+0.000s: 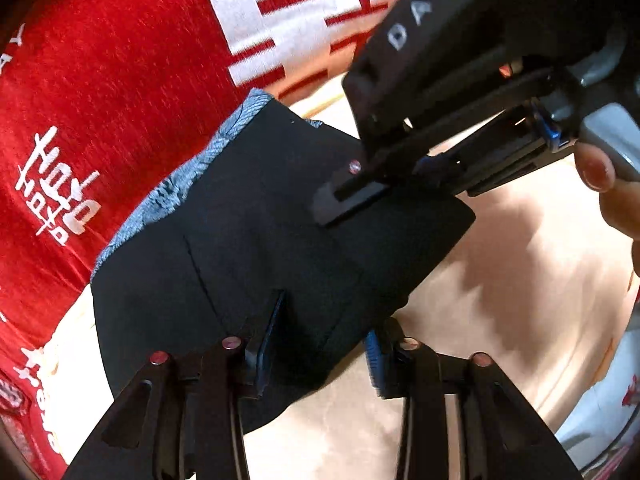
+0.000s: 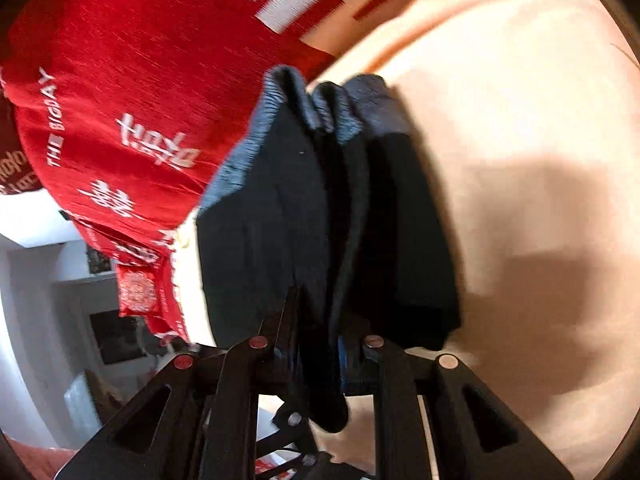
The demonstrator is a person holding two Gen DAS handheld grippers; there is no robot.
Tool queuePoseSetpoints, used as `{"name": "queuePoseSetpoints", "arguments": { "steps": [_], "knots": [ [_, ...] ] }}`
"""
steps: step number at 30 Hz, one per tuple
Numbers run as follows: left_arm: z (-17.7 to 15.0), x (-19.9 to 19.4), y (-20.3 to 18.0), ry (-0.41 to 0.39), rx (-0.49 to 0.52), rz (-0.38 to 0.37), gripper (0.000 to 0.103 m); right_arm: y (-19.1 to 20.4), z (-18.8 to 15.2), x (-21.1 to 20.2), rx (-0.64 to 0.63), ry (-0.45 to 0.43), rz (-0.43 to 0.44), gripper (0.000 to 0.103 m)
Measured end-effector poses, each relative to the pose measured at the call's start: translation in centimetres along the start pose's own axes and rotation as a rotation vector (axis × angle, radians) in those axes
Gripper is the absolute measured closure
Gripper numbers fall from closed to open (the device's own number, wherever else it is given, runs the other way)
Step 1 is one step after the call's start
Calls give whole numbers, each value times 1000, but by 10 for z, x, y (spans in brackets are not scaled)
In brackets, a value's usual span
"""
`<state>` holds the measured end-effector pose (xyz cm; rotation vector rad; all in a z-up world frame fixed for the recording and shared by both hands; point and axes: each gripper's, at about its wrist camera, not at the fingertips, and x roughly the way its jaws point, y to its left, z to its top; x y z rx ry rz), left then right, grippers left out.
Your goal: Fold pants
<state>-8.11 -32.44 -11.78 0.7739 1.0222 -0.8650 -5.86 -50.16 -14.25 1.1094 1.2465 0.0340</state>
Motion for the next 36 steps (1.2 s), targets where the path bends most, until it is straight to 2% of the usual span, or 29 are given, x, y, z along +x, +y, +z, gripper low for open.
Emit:
{"name": "queuePoseSetpoints", "arguments": {
  "steps": [3, 6, 7, 8, 9, 12, 14, 17, 20, 24, 28, 30, 32, 34, 35, 36],
  "knots": [
    [-4, -5, 5, 33, -24, -30, 43, 1, 0, 2, -10, -1, -41, 83],
    [-12, -14, 14, 52, -59, -46, 42, 3, -1, -1, -50, -8, -90, 82],
    [-15, -19, 22, 59, -93, -50, 40, 11, -1, -1, -88, -14, -126, 82],
    [-15, -21, 31, 59, -122, -43, 31, 20, -1, -2, -133, -17, -168, 82],
    [-18, -26, 43, 52, -164, -26, 28, 29, -2, 0, -179, -17, -212, 80],
    [-22, -33, 78, 55, -291, 11, 28, 41, 2, -1, -223, -14, -285, 75],
    [-27, -28, 110, 70, -381, 63, 28, 39, 7, -7, -198, -27, -291, 75],
    [-37, -15, 149, 116, -506, 132, 28, 33, 19, -17, -137, -66, -256, 72],
    [-51, -5, 179, 148, -632, 156, 28, 28, 33, -25, -107, -90, -223, 70],
    [-68, 4, 202, 166, -751, 143, 28, 58, 36, -20, -210, -129, -222, 70],
    [-73, 15, 201, 183, -764, 128, 28, 79, 33, 0, -295, -91, -276, 70],
    [-73, 16, 199, 186, -759, 128, 28, 83, 30, 12, -322, -66, -332, 70],
    [-72, 17, 198, 188, -749, 124, 28, 79, 24, 25, -339, -24, -395, 70],
    [-72, 15, 198, 189, -741, 116, 28, 71, 18, 31, -332, -1, -423, 71],
    [-72, 15, 199, 191, -738, 112, 24, 68, 14, 31, -331, -4, -430, 71],
    [-72, 15, 201, 197, -737, 115, 12, 68, 10, 31, -341, -11, -442, 71]
  ]
}}
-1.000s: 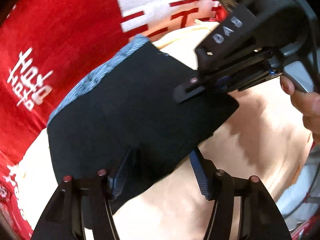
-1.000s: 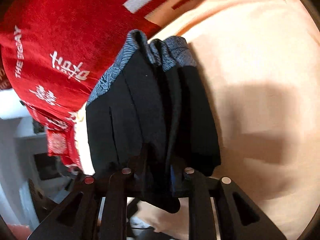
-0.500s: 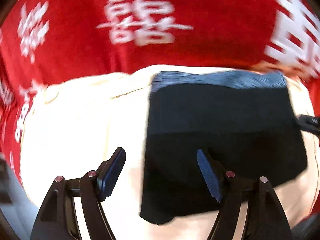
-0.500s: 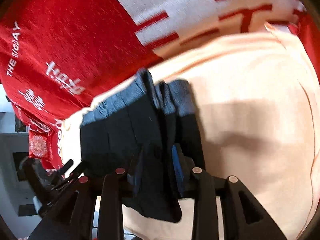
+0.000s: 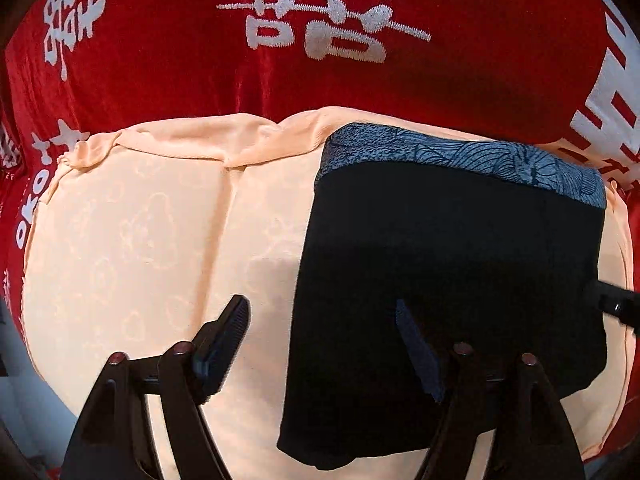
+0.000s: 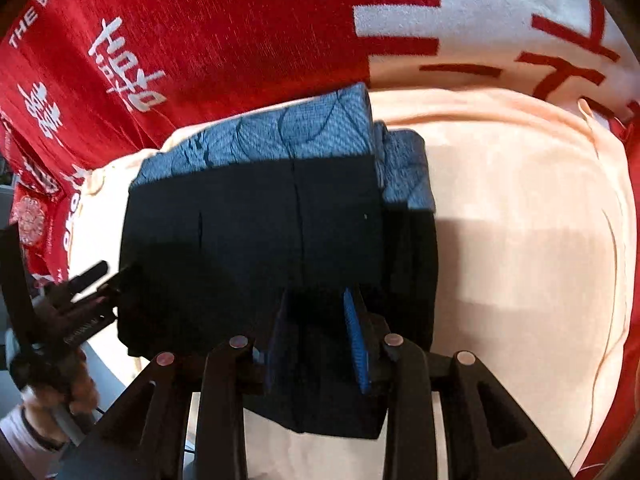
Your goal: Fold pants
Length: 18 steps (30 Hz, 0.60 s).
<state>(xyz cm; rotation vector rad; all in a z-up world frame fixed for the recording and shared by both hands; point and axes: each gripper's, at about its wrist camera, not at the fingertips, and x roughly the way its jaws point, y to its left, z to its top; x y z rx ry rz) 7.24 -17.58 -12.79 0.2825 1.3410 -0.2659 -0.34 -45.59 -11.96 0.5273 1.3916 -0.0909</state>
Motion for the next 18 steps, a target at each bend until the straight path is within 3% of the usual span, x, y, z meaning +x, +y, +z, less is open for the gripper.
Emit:
{"name": "queuePoseSetpoints", "arguments": {
  "steps": [8, 18],
  "knots": [
    [-2, 2, 3, 32, 0, -1, 8, 19, -16, -1, -103, -19, -92, 57],
    [-2, 5, 2, 42, 11, -1, 8, -6, -13, -13, 11, -17, -77, 45]
  ]
}}
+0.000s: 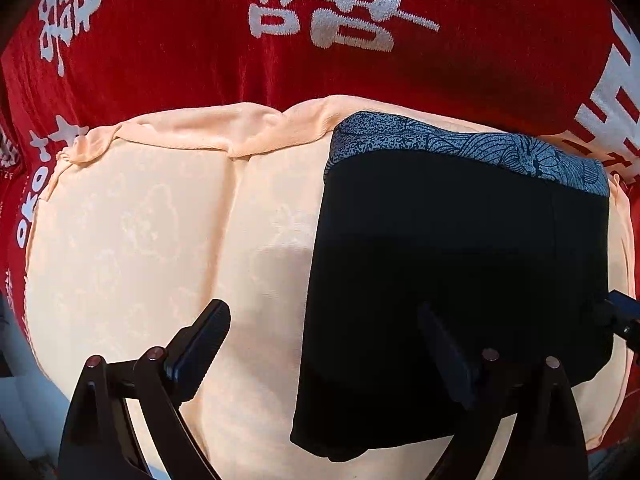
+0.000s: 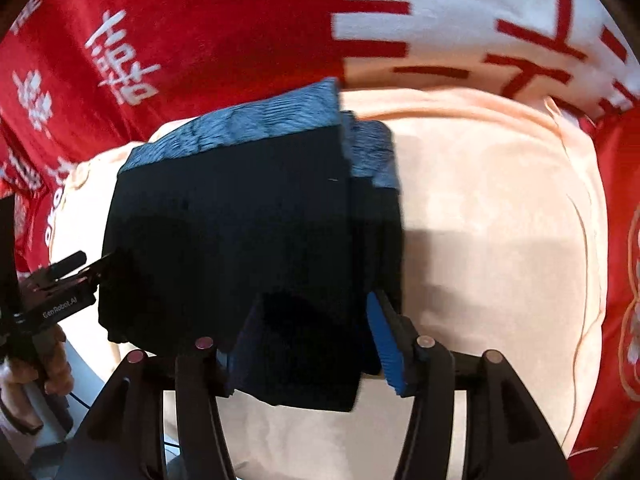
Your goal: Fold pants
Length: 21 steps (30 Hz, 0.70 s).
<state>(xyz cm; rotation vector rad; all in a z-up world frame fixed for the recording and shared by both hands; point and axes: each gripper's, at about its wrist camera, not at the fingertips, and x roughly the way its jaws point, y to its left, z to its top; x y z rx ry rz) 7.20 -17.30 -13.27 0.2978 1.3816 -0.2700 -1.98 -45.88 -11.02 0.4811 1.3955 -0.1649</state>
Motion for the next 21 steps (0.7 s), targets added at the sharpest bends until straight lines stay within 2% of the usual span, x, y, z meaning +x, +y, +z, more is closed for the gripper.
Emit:
{"name": "queuePoseSetpoints", "arguments": {
  "steps": [15, 16, 18, 21],
  "knots": [
    [7, 0, -5, 2, 33, 10, 8, -39, -1, -2, 106, 3, 42, 39],
    [8, 0, -4, 2, 32, 7, 8, -41, -1, -3, 114, -2, 46, 36],
    [11, 0, -2, 5, 25, -8, 8, -47, 0, -4, 135, -16, 57, 23],
    [16, 2, 1, 10, 13, -41, 8, -55, 3, -5, 163, -33, 83, 23]
  ]
}}
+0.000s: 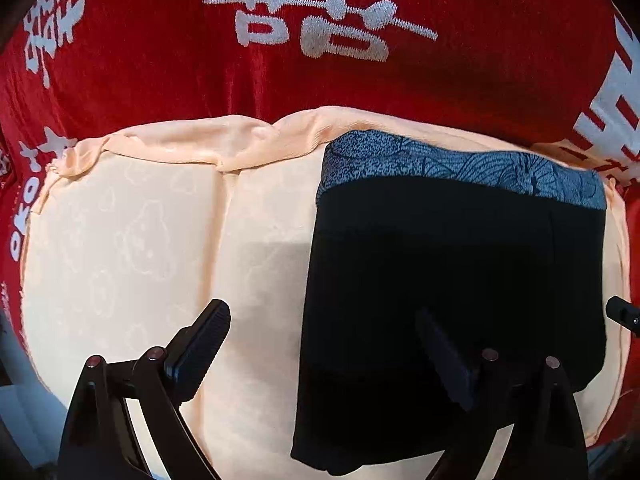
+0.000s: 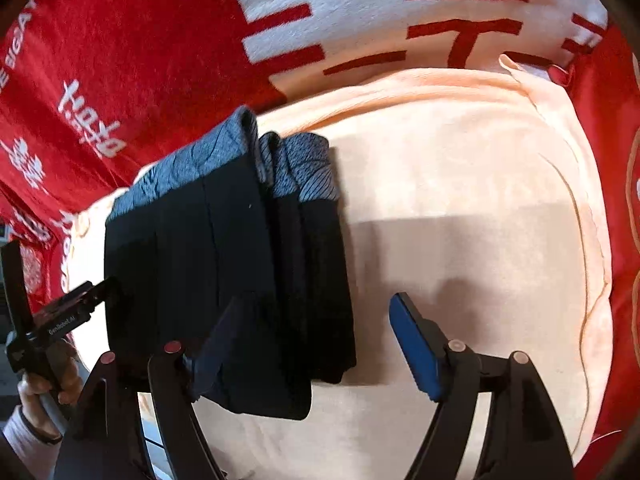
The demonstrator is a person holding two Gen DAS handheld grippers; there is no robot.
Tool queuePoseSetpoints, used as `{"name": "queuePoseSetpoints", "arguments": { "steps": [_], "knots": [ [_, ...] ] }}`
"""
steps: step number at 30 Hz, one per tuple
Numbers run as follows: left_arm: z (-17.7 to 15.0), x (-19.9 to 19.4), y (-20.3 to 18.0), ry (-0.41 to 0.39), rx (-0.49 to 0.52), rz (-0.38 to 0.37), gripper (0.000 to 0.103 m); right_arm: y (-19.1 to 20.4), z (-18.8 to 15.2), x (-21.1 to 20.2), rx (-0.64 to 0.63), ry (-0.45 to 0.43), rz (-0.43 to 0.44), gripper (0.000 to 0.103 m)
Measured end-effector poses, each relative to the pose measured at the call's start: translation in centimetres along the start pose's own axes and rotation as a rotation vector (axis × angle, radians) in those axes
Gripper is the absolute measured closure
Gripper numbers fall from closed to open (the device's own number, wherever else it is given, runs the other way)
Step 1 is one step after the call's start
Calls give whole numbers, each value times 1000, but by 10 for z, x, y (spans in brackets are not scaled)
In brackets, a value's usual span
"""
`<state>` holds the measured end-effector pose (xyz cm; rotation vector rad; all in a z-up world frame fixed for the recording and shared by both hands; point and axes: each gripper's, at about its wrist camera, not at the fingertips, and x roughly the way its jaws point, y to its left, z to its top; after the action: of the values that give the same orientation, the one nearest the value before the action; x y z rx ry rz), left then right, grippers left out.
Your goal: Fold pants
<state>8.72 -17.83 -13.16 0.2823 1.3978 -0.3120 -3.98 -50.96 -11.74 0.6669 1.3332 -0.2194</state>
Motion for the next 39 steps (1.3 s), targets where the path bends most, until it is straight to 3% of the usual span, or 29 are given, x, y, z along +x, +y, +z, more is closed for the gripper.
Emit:
{"name": "queuePoseSetpoints", "arguments": {
  "steps": [3, 9, 13, 14, 15, 18, 22, 28, 33, 39],
  "knots": [
    [4, 0, 6, -6, -28, -52, 8, -6, 2, -1, 15, -12, 47, 15],
    [10, 7, 14, 41, -23, -155, 8, -11, 3, 3, 22, -3, 113, 14],
    [13, 13, 14, 76, 24, -159, 8, -15, 2, 10, 38, 30, 165, 13],
    [14, 13, 15, 71, 29, -155, 8, -16, 1, 12, 37, 41, 169, 4],
    [15, 13, 16, 70, 28, -156, 0, -15, 0, 14, 34, 46, 174, 0],
    [19, 18, 22, 82, -15, -180, 0, -17, 1, 18, 20, 60, 191, 0],
    [25, 30, 32, 128, -70, -271, 0, -20, 6, 23, 27, 79, 231, 0],
    [25, 33, 34, 152, -37, -324, 0, -21, 11, 30, 20, 102, 279, 0],
    [29, 45, 36, 170, -51, -382, 0, -20, 13, 40, 28, 134, 381, 0],
    [31, 65, 22, 195, -36, -473, 0, -20, 23, 62, 29, 156, 442, 0]
  ]
}}
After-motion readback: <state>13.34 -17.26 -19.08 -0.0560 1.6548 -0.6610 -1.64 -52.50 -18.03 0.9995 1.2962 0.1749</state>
